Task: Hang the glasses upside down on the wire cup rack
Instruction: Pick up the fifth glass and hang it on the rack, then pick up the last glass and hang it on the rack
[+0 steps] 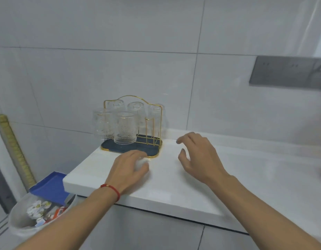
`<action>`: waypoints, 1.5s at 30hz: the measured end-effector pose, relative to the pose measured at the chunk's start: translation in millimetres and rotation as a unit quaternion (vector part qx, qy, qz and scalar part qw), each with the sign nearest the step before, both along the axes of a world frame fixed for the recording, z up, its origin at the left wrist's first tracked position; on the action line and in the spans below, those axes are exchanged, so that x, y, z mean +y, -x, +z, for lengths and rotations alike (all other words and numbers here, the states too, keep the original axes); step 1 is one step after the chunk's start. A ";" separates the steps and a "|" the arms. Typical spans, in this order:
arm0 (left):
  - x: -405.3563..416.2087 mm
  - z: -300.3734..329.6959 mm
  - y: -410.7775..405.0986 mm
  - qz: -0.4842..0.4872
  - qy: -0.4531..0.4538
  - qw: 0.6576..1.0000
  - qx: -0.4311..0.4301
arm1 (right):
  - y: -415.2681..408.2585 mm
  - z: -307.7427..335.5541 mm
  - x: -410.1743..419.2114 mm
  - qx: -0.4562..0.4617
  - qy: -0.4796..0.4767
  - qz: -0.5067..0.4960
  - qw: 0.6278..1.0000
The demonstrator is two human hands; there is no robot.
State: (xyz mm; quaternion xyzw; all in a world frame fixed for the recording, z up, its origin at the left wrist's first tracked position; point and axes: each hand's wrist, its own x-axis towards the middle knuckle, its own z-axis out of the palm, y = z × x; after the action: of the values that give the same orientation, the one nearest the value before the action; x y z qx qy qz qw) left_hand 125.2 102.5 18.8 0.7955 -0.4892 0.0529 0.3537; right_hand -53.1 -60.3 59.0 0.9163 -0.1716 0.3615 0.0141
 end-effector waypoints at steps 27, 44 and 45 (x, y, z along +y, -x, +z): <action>-188.2 -28.7 224.1 -0.208 -0.051 0.970 -0.115 | 248.4 -53.1 -189.4 -0.343 -0.308 -0.504 0.730; -168.6 9.9 218.5 -0.240 0.066 0.925 0.288 | 203.1 -47.3 -85.5 -0.159 -0.217 -0.096 0.958; -163.7 15.6 214.7 -0.235 0.086 0.914 0.318 | 194.2 -45.4 -76.2 -0.147 -0.214 -0.070 0.963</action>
State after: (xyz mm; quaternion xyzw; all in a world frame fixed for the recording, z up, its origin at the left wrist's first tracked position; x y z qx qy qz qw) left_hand -89.5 -61.2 34.4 0.5989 -0.5171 -0.2453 0.5602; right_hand -247.3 -136.5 13.6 0.8206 -0.3085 0.4452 -0.1821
